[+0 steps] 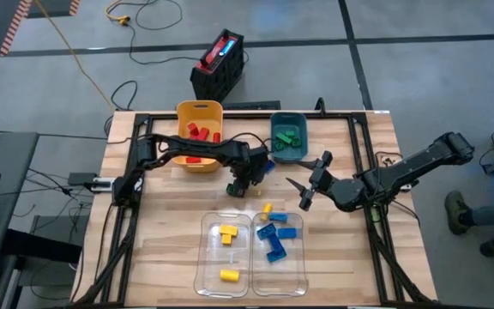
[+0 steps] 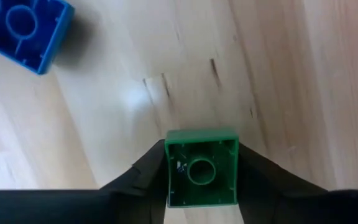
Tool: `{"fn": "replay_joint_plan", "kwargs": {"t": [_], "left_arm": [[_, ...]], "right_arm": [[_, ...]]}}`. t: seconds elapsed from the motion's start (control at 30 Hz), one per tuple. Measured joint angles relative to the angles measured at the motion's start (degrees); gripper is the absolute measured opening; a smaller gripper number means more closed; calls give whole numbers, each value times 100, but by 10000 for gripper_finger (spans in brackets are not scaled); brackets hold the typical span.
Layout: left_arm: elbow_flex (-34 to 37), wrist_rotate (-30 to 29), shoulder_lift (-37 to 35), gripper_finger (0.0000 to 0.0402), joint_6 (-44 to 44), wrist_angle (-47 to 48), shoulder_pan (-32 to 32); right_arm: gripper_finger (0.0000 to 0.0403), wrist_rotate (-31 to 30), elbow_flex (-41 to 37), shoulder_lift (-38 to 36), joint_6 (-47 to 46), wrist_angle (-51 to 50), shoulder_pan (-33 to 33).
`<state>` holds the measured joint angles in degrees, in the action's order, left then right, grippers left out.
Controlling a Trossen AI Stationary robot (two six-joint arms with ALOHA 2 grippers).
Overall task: Sort blocks
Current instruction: Put the green block into the blue bin
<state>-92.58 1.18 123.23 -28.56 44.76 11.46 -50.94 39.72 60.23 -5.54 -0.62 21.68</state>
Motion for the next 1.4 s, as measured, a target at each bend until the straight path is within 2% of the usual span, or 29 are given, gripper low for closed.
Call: {"fn": "replay_joint_plan", "kwargs": {"t": [0.2,0.37,0.6,0.83,1.0,1.13,1.2,1.3,1.4], "left_arm": [[11,-177,-388,133,37,56,-44],[11,-562,-756,143,-120,-175,-214],[7,-687,-812,147,-309,-1762,-228],[7,-1508,-756,147,-714,-3302,-195],[-38,-1503,-519,147,-552,-4743,-9],[-285,-1279,-305,148,172,-4651,264],[-468,-1247,-227,148,472,-4207,365],[-829,-1103,87,148,723,-3939,430],[-1190,-1020,384,148,843,-3521,437]], "right_arm": [[282,0,0,0,0,-22,-8],[282,-2,0,0,0,-86,-8],[282,-15,0,0,-15,-81,10],[282,-17,0,0,-44,-110,3],[282,-17,0,0,-44,-110,3],[282,-44,0,0,-11,-52,3],[282,-273,0,4,86,33,17],[282,-627,0,-4,252,221,92],[282,-707,2,-2,365,334,207]]}}
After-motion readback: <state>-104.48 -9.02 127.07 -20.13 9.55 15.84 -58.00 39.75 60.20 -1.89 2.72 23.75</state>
